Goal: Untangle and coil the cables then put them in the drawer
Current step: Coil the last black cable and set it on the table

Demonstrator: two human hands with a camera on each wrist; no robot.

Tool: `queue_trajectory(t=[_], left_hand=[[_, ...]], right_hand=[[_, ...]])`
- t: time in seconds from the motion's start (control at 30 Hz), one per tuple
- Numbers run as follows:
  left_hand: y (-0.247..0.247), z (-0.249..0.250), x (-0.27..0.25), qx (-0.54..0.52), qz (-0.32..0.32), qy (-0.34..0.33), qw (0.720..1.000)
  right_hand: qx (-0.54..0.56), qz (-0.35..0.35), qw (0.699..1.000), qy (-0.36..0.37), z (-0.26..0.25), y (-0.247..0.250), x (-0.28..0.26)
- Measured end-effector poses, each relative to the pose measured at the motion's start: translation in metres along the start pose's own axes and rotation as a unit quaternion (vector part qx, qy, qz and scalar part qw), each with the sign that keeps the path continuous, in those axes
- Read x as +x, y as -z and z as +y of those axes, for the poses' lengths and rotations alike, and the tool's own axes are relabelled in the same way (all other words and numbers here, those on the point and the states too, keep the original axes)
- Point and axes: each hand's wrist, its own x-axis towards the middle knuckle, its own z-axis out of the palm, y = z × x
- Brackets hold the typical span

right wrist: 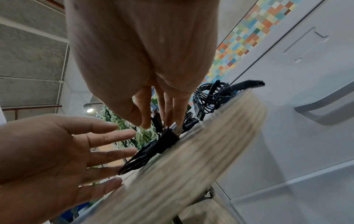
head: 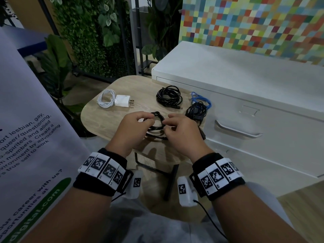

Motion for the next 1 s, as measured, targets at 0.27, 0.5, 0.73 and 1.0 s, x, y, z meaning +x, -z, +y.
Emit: queue_trajectory(t=[0.27,0.5,0.73,1.0], left_hand=[[-0.012,0.012,-0.006,0.014,0.004,-0.065,0.998],[-0.041,0.023,-0.014,0.035,0.024,-0.123,0.992],[-0.076,0.041,-0.035,0.083,-0.025,-0.181,0.980],[-0.103,0.033,-0.043,0.096,-0.092,-0.192,0.972]], right_hand=[[0.076,0.072,0.995,0.003,0.007,0.010,-0.004],[0.145,0.122,0.982,-0.006,0.026,0.027,-0.011],[0.135,0.143,0.980,-0.009,0.044,0.055,-0.029],[0.109,0.160,0.980,-0.055,0.076,0.079,-0.049]])
